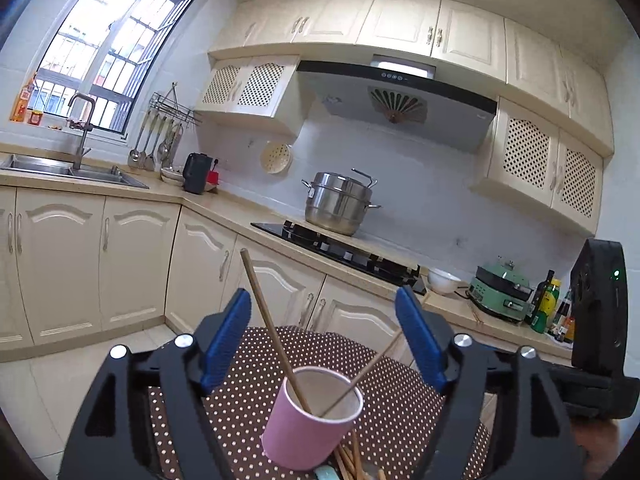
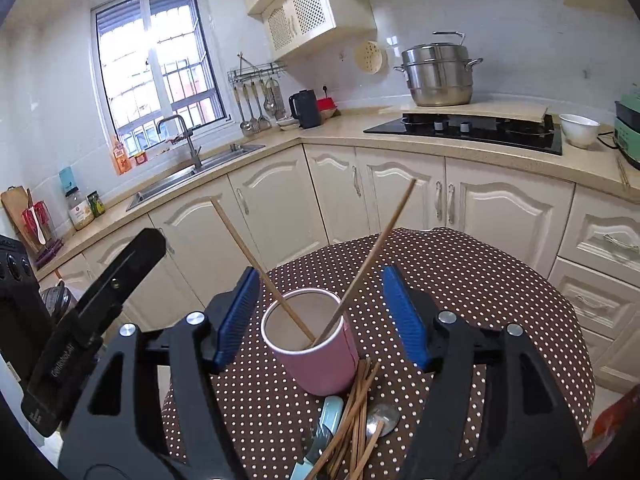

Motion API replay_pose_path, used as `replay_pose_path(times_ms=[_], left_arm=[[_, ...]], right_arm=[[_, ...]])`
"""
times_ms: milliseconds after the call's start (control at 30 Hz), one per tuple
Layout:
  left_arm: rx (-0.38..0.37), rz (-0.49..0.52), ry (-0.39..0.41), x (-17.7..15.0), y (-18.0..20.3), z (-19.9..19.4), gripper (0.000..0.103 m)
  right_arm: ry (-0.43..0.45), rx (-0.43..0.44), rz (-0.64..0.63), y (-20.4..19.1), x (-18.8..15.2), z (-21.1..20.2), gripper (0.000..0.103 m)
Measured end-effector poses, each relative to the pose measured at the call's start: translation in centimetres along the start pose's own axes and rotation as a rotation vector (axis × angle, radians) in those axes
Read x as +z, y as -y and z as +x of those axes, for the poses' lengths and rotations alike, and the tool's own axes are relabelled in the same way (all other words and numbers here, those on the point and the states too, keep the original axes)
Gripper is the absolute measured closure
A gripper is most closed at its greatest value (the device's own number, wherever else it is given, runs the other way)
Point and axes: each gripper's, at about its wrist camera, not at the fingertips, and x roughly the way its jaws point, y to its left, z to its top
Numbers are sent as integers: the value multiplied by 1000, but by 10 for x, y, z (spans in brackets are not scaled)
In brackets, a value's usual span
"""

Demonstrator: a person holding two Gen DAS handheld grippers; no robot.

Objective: Organize utensils
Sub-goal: 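Move the right tool back to the pile and grasp another chopstick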

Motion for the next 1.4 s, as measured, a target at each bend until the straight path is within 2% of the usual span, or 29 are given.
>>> replay_pose_path(times_ms=[167,300,467,667,767,967,1100,1267,1400], left_arm=[[4,6,-58,0,5,-14,29],[15,21,-142,-7,7,-24,29],[14,38,-244,-19,11,-34,29],[-94,-20,-500,-55,-1,-25,29],[-69,-69,-634,-79,-8,-12,29],[-65,-86,-796,-113,-13,1,29],[-84,-88,-868,-132,-12,9,29],[-75,-74,-899,-149,-5,18,29],[-70,-13,-907,-155,11,27,30]], right_arm=[[19,-18,11,2,-9,-25,35],[29,-43,29,8,-22,-46,33],[-2,-67,42,15,-43,-58,32],[-70,-89,81,27,-77,-60,31],[-126,-103,106,36,-98,-54,31],[-213,-112,147,48,-129,-47,31],[-239,-111,169,55,-142,-48,31],[-260,-108,183,62,-149,-47,31],[-275,-107,192,66,-153,-44,31]])
